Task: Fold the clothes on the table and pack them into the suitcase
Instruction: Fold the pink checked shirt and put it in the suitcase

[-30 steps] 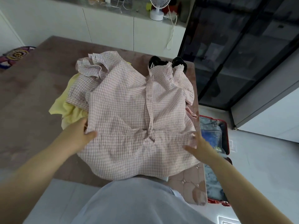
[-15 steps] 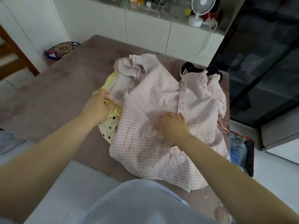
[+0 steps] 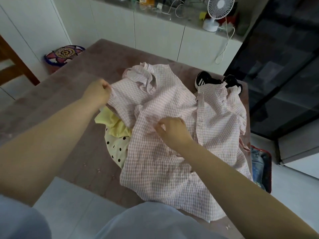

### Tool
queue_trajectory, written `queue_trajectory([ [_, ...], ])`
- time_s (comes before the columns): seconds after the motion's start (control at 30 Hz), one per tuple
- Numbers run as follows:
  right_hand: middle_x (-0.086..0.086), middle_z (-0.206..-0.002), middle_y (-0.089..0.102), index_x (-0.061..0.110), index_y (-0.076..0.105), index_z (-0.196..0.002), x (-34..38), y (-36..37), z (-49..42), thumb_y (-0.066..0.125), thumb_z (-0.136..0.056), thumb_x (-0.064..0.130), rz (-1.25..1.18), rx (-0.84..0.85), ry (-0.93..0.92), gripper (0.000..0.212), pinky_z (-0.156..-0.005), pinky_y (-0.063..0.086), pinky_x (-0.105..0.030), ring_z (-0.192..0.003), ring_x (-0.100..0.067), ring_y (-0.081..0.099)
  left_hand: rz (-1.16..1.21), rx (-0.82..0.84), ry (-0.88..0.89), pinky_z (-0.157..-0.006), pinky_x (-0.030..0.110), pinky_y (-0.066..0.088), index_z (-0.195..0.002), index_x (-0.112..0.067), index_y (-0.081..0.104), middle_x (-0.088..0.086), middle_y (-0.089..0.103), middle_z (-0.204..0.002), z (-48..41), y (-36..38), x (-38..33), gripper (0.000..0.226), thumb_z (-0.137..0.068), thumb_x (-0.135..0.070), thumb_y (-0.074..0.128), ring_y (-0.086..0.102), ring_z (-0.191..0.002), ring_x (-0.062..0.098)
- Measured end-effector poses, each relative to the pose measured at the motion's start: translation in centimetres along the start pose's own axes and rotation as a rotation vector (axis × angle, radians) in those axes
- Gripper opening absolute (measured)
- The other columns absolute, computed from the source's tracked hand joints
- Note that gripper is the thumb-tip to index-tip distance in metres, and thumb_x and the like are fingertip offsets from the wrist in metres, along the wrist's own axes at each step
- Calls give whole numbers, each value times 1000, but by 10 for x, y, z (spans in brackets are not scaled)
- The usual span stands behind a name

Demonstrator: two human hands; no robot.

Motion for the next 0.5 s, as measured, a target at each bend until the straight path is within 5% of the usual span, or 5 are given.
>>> queue_trajectory([
  [0.1,-7,-127,54,9,52,-125,21,-25,-8,54,-91,39,-168,-149,-67,45,-105,35,-41,-118,-25,49,-2,-83,43,-81,35,38,-112,-2,52,19,58,-111,-4,-27,-16,24,-95,-15,41,53,-103,32],
  [0.33,-8,-157,3,7,-9,-147,89,-53,-35,78,-69,39,-482,-124,-95,121,-116,15,-33,-144,-21,6,297,-10,245,-61,22,42,-86,-19,56,-1,56,-79,6,-48,-116,5,-90,-18,52,52,-73,14],
  [0.4,-7,-146,29,9,-5,-148,83,-64,-39,75,-75,14,-721,-203,-14,108,-108,36,-29,-129,-13,39,516,182,226,-67,25,48,-79,-21,54,-1,58,-77,13,-35,-140,12,-91,-18,54,57,-74,15],
  [0.43,-2,-129,46,9,4,-147,73,-70,-40,68,-78,2,-853,-244,39,94,-92,49,-25,-105,-5,56,649,311,211,-71,28,52,-81,-20,54,0,60,-81,20,-27,-152,11,-92,-19,53,61,-77,15],
  [0.5,2,-99,59,6,29,-137,36,-80,-45,56,-81,-7,-1061,-336,189,63,-65,56,-21,-74,-2,63,768,441,228,-79,28,54,-93,-20,53,0,62,-91,22,-17,-164,4,-94,-23,52,65,-82,15],
])
Point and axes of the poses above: each hand's wrist, its own z-axis away from the middle knuckle, its own y-axis out of the palm, x = y × z, the point moved 8 cm from there along -z, towards the middle knuckle
